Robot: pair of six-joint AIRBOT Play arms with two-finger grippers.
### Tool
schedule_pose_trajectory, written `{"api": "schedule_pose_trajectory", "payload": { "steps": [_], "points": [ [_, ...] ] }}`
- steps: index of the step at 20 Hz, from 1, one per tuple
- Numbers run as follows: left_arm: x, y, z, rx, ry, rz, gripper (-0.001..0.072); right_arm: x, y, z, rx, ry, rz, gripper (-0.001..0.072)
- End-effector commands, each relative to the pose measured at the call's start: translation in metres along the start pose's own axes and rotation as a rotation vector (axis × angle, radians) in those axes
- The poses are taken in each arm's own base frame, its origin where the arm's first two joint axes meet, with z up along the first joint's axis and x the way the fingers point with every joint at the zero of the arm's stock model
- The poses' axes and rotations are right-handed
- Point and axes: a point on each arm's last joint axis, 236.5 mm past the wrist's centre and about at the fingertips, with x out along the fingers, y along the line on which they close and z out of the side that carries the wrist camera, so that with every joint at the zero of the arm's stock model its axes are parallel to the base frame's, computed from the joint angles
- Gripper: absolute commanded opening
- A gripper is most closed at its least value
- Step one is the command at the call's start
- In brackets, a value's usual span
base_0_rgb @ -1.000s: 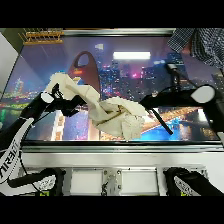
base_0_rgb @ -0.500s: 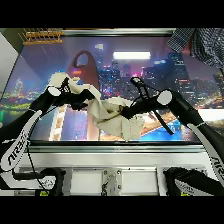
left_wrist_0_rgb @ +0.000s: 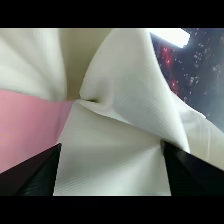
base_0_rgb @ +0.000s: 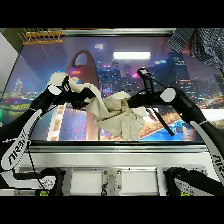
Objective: Fold the clothes and pants, and hang the long-sleeved shirts on hangers.
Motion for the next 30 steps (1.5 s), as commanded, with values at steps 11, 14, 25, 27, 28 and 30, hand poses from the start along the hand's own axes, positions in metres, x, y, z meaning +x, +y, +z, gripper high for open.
{"api": "schedule_pose_trajectory", "payload": {
  "steps": [11,14,25,27,28,30],
  "points": [
    [-0.024,-0.007,-0.007,0.099,-0.016,0.014,0.0008,-0.133,-0.092,0.217,0.066,-0.566,-0.193,0.0677],
    [-0.030,0.005,-0.007,0.166,-0.020,0.076,0.0008,-0.119,-0.111,0.135,0.034,-0.220,-0.227,0.0466],
    [-0.052,0.108,0.080,-0.168,-0.225,0.189,0.0687,-0.094,-0.091,-0.114,0.330,0.196,-0.206,0.0474],
    [-0.039,0.128,0.083,-0.226,-0.219,0.201,0.0687,-0.087,-0.081,-0.133,0.366,0.217,-0.171,0.0474],
    [-0.036,0.131,0.089,-0.250,-0.229,0.193,0.0686,-0.084,-0.074,-0.139,0.380,0.225,-0.149,0.0474],
    [-0.029,0.131,0.103,-0.249,-0.233,0.191,0.0687,-0.076,-0.063,-0.148,0.374,0.252,-0.121,0.0474]
  ]
}}
